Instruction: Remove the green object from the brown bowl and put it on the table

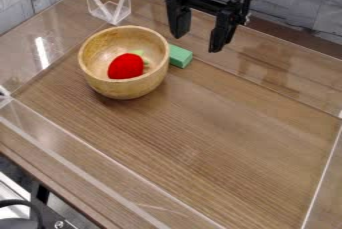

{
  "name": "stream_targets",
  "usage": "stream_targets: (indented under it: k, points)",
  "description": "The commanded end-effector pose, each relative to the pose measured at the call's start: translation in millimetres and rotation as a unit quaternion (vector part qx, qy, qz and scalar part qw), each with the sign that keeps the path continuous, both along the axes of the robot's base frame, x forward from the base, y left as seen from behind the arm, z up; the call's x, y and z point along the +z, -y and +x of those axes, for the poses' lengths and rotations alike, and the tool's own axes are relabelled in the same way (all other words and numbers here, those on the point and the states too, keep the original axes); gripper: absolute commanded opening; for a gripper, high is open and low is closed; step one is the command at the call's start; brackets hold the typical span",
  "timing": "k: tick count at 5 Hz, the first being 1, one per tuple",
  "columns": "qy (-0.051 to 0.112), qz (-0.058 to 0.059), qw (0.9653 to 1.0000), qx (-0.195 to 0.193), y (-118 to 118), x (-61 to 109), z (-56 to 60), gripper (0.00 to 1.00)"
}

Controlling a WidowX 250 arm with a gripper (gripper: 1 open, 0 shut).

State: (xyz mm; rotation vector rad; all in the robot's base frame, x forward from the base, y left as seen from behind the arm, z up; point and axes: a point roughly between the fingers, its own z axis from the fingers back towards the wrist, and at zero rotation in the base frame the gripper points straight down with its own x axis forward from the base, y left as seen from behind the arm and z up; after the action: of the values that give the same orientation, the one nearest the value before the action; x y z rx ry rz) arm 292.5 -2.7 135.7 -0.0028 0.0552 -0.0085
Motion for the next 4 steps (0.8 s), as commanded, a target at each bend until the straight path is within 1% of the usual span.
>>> stream_targets:
  k: [1, 3, 4]
  points:
    - [-0.013, 0.002, 0.9999, -0.008, -2.2, 0.9, -1.0, 1.00]
    - [-0.025, 0.004, 0.9992, 0.032, -4.8, -1.5, 3.9, 1.00]
    - [-0.033, 0.005, 0.9991, 0.027, -17.1, -5.6, 0.2, 1.00]
